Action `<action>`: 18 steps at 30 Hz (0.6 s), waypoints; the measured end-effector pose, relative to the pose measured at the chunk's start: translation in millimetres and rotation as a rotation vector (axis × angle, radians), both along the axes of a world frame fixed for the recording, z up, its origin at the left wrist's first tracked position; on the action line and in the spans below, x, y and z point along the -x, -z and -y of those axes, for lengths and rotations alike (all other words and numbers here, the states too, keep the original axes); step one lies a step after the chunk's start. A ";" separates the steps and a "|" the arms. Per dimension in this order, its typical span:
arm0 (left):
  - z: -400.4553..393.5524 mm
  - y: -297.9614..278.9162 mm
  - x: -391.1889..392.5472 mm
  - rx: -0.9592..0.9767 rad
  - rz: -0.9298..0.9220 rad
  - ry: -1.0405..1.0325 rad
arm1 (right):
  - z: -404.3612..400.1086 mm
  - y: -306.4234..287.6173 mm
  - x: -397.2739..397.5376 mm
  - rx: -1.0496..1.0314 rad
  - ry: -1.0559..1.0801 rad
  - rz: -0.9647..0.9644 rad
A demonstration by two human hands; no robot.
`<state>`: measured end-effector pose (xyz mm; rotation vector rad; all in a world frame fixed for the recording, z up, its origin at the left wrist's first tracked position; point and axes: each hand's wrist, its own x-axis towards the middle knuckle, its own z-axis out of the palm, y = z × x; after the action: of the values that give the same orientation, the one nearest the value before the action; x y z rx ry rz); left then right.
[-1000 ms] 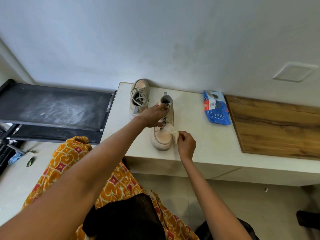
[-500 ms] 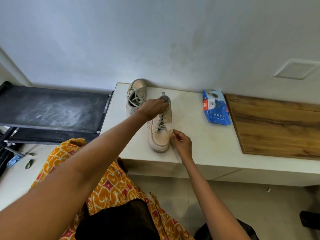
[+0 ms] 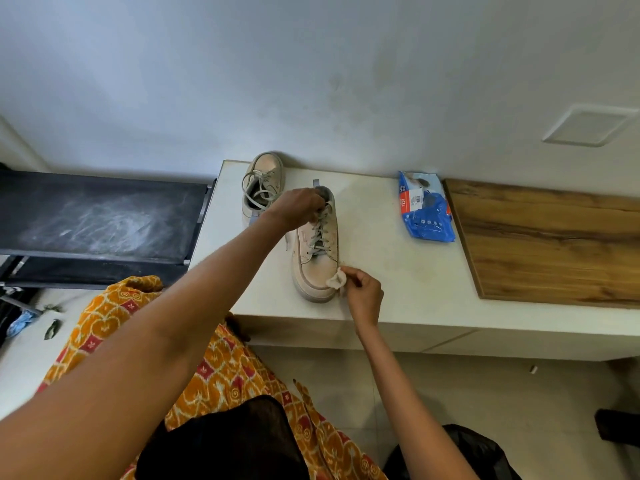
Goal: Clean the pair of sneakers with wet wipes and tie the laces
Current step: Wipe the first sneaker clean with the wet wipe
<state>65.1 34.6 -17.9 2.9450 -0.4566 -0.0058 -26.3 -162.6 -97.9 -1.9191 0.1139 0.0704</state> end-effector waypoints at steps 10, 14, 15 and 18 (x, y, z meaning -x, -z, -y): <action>38.1 10.5 4.1 0.039 0.117 -0.180 | 43.4 -24.1 -63.2 0.320 0.017 -0.022; 47.3 6.3 8.1 0.070 0.161 -0.219 | 52.5 -25.1 -75.0 0.497 -0.177 -0.123; 47.3 5.1 8.3 0.057 0.162 -0.223 | 52.8 -24.9 -68.9 0.522 -0.155 -0.109; 48.8 6.2 11.7 0.038 0.186 -0.239 | 52.8 -16.9 -34.3 0.564 -0.018 0.018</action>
<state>53.3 -14.2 -24.0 2.9543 -0.1231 0.3037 8.0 -215.4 -81.0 -2.4839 0.1121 0.0351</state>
